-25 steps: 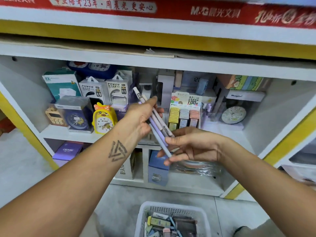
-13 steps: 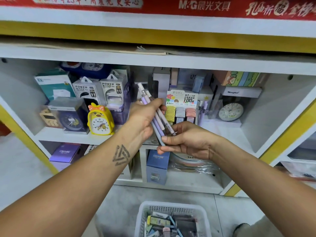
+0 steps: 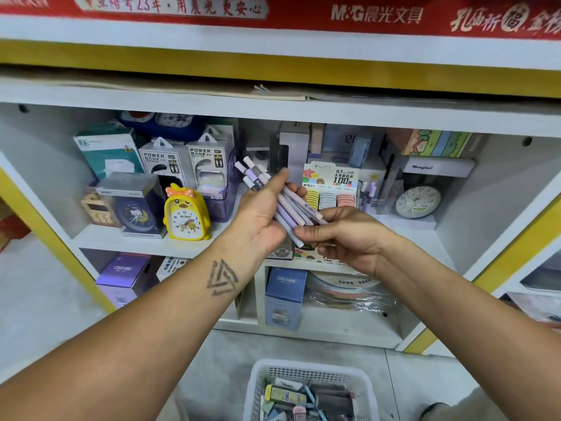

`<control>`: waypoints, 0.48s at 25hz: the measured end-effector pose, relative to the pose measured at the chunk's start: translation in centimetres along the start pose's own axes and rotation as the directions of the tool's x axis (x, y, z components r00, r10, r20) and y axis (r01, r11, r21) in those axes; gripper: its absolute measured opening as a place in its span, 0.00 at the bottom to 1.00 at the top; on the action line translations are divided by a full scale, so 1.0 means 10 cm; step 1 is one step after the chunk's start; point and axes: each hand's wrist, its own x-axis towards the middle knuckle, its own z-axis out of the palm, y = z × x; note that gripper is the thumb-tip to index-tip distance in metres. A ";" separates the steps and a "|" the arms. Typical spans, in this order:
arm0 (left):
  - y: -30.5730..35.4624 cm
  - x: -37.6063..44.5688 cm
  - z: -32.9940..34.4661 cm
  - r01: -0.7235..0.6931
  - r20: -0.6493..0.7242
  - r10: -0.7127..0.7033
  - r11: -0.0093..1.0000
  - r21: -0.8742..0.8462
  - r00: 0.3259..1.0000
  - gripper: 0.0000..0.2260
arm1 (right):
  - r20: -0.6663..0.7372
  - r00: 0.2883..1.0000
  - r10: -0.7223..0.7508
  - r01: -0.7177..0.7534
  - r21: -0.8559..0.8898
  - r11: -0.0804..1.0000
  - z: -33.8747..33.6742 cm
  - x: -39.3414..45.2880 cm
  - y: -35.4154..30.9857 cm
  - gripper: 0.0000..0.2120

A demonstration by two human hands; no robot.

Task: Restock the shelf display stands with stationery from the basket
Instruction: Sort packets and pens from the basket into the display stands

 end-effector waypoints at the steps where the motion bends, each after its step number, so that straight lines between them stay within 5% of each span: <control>1: 0.00 0.00 0.00 0.015 -0.009 -0.016 1.000 -0.027 1.000 0.07 | -0.021 1.000 -0.005 0.006 0.030 1.000 -0.01 0.01 0.00 0.14; 6: 0.06 0.01 0.00 -0.004 -0.069 -0.008 0.986 -0.166 0.998 0.10 | 0.030 0.999 -0.010 0.005 0.177 0.984 0.01 0.03 0.03 0.14; 12: 0.30 0.10 -0.17 -0.151 -0.230 0.095 0.959 -0.238 0.969 0.05 | -0.087 0.991 -0.098 0.118 0.274 0.954 -0.02 0.09 0.03 0.12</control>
